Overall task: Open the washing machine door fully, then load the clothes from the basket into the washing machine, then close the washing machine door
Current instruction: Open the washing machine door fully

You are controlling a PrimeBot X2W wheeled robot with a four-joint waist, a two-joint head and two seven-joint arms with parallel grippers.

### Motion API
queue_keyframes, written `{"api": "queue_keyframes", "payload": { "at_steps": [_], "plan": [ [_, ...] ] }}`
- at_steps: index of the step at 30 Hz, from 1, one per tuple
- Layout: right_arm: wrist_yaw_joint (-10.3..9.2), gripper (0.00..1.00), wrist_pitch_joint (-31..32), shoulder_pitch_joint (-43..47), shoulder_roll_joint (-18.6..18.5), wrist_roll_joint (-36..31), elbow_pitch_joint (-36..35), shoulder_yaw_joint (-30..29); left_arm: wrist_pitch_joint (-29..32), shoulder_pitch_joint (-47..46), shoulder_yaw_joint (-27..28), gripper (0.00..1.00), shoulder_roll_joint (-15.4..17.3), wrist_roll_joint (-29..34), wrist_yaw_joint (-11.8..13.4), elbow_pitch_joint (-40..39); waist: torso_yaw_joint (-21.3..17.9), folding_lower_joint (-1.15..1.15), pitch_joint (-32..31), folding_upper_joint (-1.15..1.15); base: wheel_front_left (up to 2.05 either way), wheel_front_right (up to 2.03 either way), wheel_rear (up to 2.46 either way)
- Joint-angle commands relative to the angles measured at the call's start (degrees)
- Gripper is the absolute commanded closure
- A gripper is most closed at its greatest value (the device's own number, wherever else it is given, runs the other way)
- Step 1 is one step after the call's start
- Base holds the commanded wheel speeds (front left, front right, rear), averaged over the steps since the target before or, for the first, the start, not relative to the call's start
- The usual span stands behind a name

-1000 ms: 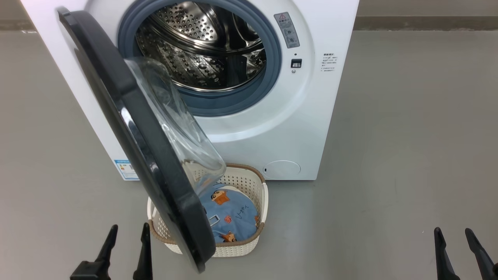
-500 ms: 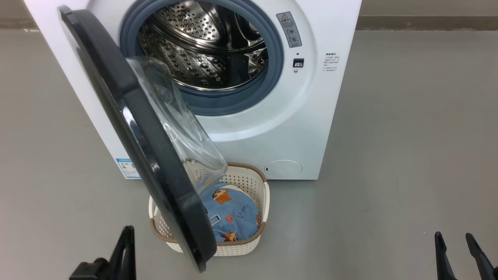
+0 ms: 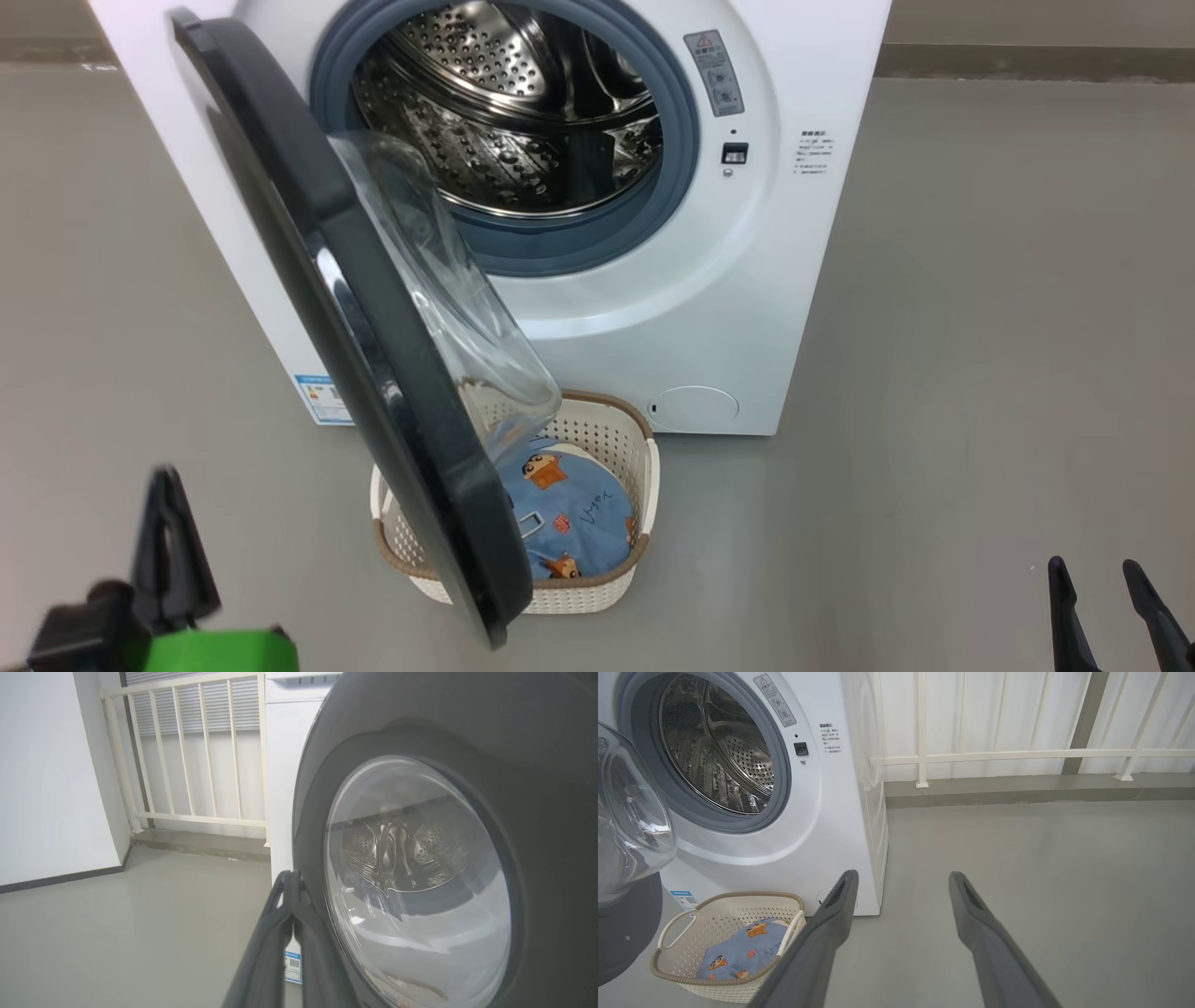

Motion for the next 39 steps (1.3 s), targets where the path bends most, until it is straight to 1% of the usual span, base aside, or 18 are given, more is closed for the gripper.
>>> {"api": "queue_keyframes", "payload": {
  "at_steps": [1, 3, 6, 8, 11, 12, 14, 16, 18, 19, 22, 25, 29, 32, 39],
  "plan": [
    [0.09, 0.00, -0.69, -0.55, -1.10, -0.57, -1.32, 0.93, -0.37, -3.30, 1.94, 1.00, 0.72, 1.73, 0.62, -3.67, 0.27, 0.00, -0.11, 0.00, 0.00, 0.00, 0.00],
    [0.09, 0.00, -0.69, -0.49, -0.93, -0.61, -1.31, 0.94, -0.37, -4.35, 1.98, 1.00, 0.80, 3.58, 0.82, -6.77, 0.58, 0.00, -0.18, 0.00, 0.00, 0.00, 0.00],
    [0.09, 0.00, -0.69, -0.51, -0.60, -0.67, -1.24, 1.35, -0.37, -6.30, 0.99, 1.00, 1.47, 5.70, 0.30, -11.41, 0.92, 0.00, -0.30, 0.00, 0.00, 0.00, 0.00],
    [0.09, 0.00, -0.69, -0.46, -0.37, -0.62, -1.09, 1.73, -0.35, -7.40, -0.54, 1.00, 1.66, 6.88, -0.10, -14.64, 1.13, 0.00, -0.31, 0.00, 0.00, 0.00, 0.00],
    [0.09, 0.00, -0.69, -0.06, 0.03, -0.53, -0.89, 1.83, 1.44, -9.79, -3.97, 1.00, 1.55, 7.85, -0.97, -20.33, 1.78, 0.00, -0.37, 0.00, 0.00, 0.00, 0.00],
    [0.09, 0.00, -0.69, 0.19, 0.22, -0.52, -0.74, 1.97, 3.53, -11.17, -7.14, 1.00, 1.27, 6.53, -1.58, -23.94, 2.15, 0.00, -0.40, 0.00, 0.00, 0.00, 0.00],
    [0.09, 0.00, -0.69, 0.33, 0.27, -0.42, -0.70, 2.15, 6.03, -12.15, -11.33, 1.00, 1.03, 5.00, -2.04, -26.45, 2.56, 0.00, -0.34, 0.00, 0.00, 0.00, 0.00],
    [0.09, 0.00, -0.69, 0.27, 0.25, -0.42, -0.67, 2.37, 8.69, -12.52, -16.37, 1.00, 0.87, 3.29, -2.06, -27.67, 2.87, 0.00, -0.18, 0.00, 0.00, 0.00, 0.00],
    [0.09, 0.00, -0.69, 0.14, 0.27, -0.38, -0.63, 2.54, 11.78, -11.99, -21.91, 1.00, 0.78, 1.61, -1.57, -27.45, 3.20, 0.00, -0.01, 0.00, 0.00, 0.00, 0.00],
    [0.09, 0.00, -0.69, 0.14, 0.27, -0.38, -0.63, 2.54, 11.78, -11.99, -21.91, 1.00, 0.78, 1.61, -1.57, -27.45, 3.20, 0.00, -0.01, 0.00, 0.00, 0.00, 0.00],
    [0.09, 0.00, -0.69, -0.14, 0.36, -0.35, -0.71, 3.40, 15.55, -10.63, -29.32, 1.00, 0.75, -1.02, 0.46, -25.75, 3.47, 0.00, 0.38, 0.00, 0.00, 0.00, 0.00],
    [0.09, 0.00, -0.69, -0.33, 0.44, -0.12, -0.77, 3.64, 16.61, -10.06, -33.19, 1.00, 0.74, -3.08, 3.03, -22.91, 3.85, 0.00, 0.73, 0.00, 0.00, 0.00, 0.00],
    [0.09, 0.00, -0.69, -0.28, 0.57, 0.08, -0.87, 3.51, 16.15, -10.16, -36.46, 1.00, 0.73, -5.82, 6.00, -18.72, 4.41, 0.00, 1.04, 0.00, 0.00, 0.00, 0.00],
    [0.09, 0.00, -0.69, -0.36, 0.54, 0.13, -0.83, 3.51, 15.19, -10.71, -38.64, 1.00, 0.73, -8.26, 7.55, -14.68, 4.73, 0.00, 1.23, 0.00, 0.00, 0.00, 0.00],
    [0.09, 0.00, -0.69, -0.59, 0.16, 0.17, -0.69, 3.85, 10.30, -12.83, -42.09, 1.00, 0.73, -13.66, 11.42, -7.64, 4.98, 0.00, 1.41, 0.00, 0.00, 0.00, 0.00]
  ]
}}
